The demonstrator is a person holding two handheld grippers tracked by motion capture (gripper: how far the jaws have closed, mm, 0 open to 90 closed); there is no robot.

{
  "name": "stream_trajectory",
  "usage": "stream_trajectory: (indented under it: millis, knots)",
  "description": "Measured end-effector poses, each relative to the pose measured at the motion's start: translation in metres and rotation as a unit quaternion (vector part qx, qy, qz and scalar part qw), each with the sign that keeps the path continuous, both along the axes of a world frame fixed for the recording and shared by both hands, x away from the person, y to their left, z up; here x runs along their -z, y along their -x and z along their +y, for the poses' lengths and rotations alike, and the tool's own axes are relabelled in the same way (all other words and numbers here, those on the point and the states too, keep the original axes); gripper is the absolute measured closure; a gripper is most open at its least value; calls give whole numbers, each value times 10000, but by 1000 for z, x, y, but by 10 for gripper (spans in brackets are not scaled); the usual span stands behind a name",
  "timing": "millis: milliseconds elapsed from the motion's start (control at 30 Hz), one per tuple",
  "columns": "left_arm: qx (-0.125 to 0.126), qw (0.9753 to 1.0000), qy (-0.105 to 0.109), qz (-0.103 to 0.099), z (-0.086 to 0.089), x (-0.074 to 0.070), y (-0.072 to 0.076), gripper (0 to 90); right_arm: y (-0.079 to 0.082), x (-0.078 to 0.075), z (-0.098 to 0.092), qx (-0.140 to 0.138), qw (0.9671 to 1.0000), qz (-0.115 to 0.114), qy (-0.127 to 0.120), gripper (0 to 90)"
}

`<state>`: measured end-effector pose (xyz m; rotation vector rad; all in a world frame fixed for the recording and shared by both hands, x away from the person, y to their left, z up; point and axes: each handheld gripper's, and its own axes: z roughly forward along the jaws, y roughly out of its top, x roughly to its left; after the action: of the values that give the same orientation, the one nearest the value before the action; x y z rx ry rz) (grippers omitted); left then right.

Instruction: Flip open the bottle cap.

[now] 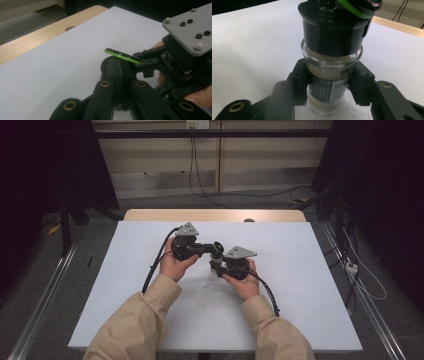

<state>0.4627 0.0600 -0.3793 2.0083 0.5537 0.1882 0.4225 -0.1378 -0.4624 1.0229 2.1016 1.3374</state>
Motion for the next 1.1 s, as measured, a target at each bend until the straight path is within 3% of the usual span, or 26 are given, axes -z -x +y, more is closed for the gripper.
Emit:
stream_trajectory:
  millis: [1100]
  knots:
    - [28, 10000, 35, -19, -5, -3, -1, 900, 0, 0, 0, 4, 10000, -5, 7, 543]
